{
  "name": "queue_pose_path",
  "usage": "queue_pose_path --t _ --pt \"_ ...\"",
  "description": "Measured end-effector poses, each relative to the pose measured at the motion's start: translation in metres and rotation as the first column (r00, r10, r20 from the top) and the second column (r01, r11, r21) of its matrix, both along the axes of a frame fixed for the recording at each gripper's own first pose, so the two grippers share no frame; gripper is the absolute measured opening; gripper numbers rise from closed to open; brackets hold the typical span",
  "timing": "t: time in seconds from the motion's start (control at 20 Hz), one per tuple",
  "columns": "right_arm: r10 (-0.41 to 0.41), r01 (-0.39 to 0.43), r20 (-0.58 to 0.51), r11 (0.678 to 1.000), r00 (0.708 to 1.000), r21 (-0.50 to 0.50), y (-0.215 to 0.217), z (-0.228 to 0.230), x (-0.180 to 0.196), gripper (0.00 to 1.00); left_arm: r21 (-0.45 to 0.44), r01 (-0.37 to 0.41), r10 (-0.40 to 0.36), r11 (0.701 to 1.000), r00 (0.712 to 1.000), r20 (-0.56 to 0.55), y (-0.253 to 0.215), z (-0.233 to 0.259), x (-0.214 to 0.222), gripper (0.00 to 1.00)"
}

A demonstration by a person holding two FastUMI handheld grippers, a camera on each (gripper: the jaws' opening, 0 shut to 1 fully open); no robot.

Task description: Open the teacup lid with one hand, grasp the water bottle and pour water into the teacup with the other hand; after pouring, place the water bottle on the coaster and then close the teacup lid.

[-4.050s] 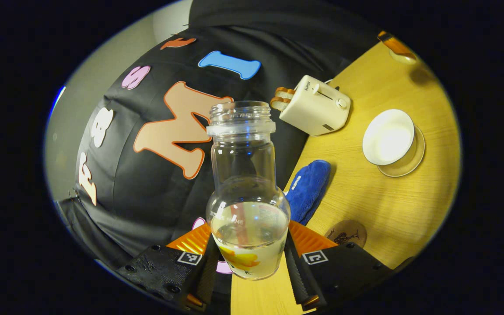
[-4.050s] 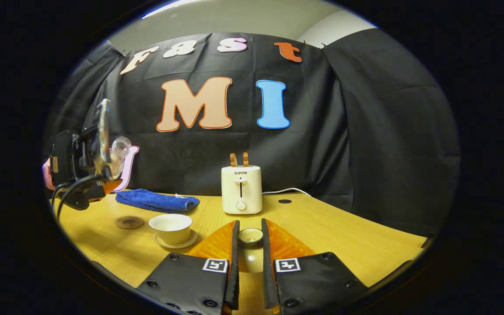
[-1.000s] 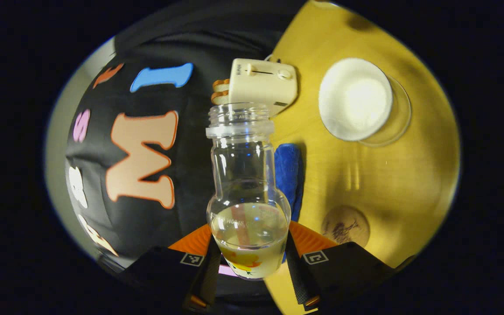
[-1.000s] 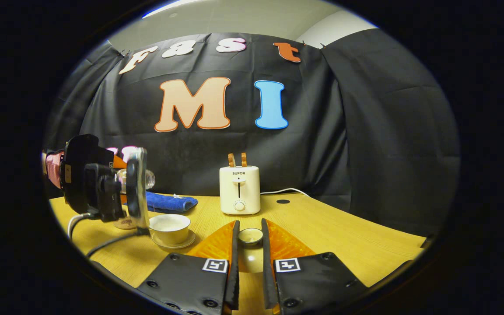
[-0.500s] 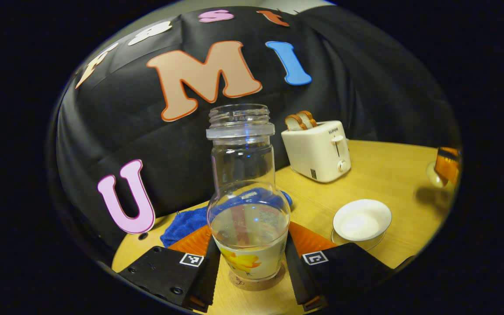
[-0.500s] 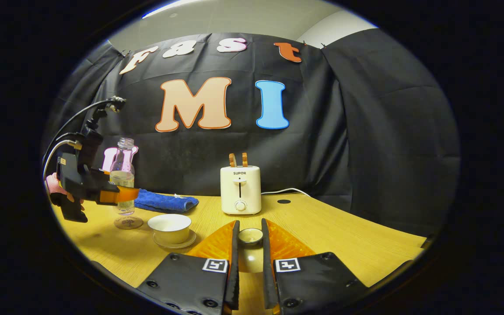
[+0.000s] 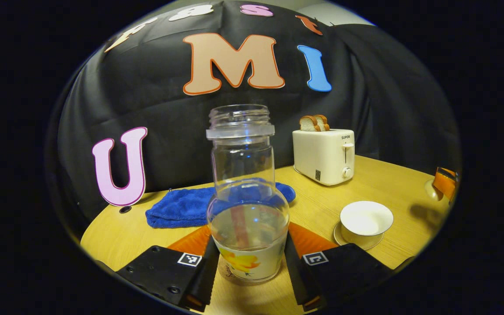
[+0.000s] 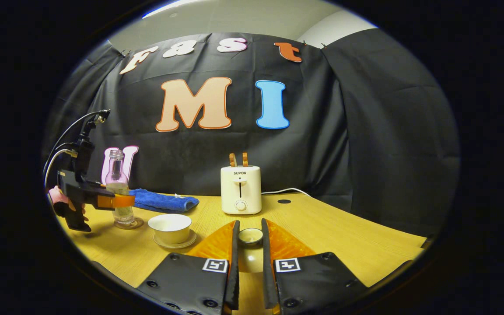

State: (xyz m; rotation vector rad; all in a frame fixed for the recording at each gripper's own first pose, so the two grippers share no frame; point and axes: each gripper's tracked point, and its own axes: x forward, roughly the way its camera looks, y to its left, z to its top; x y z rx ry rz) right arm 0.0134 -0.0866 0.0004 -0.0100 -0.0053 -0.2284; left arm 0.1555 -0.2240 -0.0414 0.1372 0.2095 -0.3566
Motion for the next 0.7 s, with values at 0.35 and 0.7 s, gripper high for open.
queue_pose_path --t 0.35,0.7 --pt "0.000 0.000 -0.001 1.000 1.000 0.000 -0.0002 -0.0002 0.0005 0.25 -0.020 -0.006 0.006 1.000 1.000 -0.015 0.0018 -0.0045 0.0019 0.71" --pt "0.002 -0.002 -0.001 1.000 1.000 0.000 -0.0004 0.0000 0.0002 0.26 -0.014 -0.009 0.009 1.000 1.000 -0.016 0.0023 -0.0080 0.0028 0.75"
